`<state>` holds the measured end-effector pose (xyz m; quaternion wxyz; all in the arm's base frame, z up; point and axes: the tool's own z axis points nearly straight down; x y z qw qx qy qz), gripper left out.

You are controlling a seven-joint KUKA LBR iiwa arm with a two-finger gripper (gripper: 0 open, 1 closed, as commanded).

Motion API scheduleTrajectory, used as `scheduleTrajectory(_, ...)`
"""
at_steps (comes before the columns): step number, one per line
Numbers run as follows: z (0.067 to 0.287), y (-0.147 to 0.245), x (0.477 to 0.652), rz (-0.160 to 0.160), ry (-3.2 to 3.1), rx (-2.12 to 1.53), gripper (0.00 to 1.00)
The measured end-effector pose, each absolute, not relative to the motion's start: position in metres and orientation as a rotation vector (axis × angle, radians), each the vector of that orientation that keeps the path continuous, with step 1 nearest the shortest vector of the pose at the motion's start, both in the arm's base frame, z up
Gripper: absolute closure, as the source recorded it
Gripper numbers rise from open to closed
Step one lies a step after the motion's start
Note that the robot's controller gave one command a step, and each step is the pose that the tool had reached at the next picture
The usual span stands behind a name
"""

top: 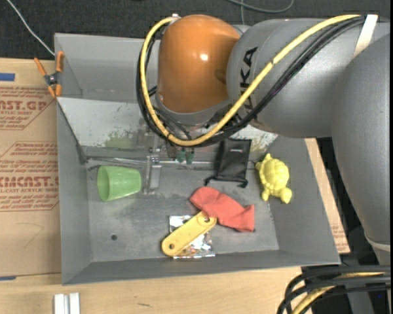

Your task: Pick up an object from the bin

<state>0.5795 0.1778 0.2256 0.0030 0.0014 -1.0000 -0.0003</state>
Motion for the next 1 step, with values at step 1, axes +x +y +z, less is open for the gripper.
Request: scheduleTrajectory(1, 0.2307, 0.1766, 0.5810, -0.003, -3.143, 0.002, 0.00)
